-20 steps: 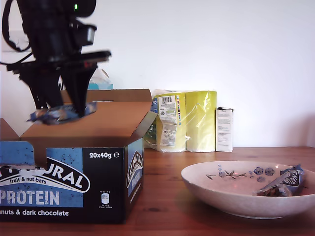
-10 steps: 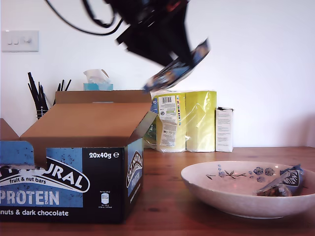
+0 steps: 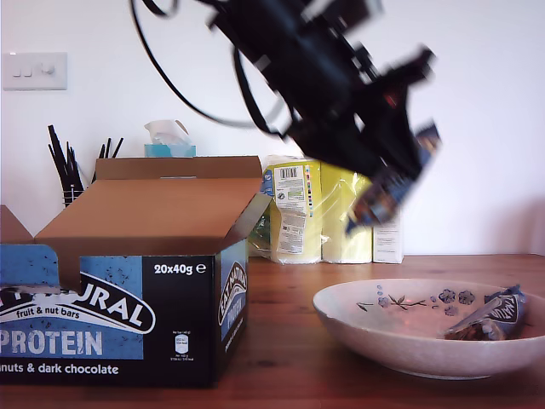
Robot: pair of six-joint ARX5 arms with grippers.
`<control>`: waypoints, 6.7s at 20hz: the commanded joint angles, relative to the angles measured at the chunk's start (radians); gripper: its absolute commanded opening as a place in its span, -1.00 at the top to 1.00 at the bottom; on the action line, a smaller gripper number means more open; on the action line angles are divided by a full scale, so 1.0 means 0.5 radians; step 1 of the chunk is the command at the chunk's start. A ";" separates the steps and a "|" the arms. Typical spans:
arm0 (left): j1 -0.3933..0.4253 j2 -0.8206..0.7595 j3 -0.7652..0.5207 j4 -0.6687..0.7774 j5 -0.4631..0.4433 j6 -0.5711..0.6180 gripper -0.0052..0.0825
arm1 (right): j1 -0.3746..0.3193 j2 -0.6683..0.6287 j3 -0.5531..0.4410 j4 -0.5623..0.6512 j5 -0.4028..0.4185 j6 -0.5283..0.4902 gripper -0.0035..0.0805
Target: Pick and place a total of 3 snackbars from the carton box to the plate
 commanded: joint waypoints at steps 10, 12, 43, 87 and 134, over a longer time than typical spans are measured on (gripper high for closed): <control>-0.038 0.578 0.434 -0.423 -0.016 -0.223 0.44 | -0.005 -0.005 -0.039 -0.005 -0.002 0.009 0.95; -0.038 0.585 0.434 -0.476 -0.015 -0.223 0.42 | -0.005 -0.005 -0.039 -0.005 -0.002 0.009 0.95; 0.080 -0.087 0.720 -1.447 -0.244 -0.282 0.34 | -0.005 -0.004 -0.061 0.114 0.003 -0.028 0.95; 0.770 -0.297 -0.739 -0.649 -0.307 -0.572 0.69 | -0.005 -0.002 -0.232 0.225 -0.002 -0.049 0.95; -0.217 0.159 -0.259 0.560 -0.153 2.815 0.73 | -0.005 -0.033 0.038 -0.254 0.110 0.512 0.95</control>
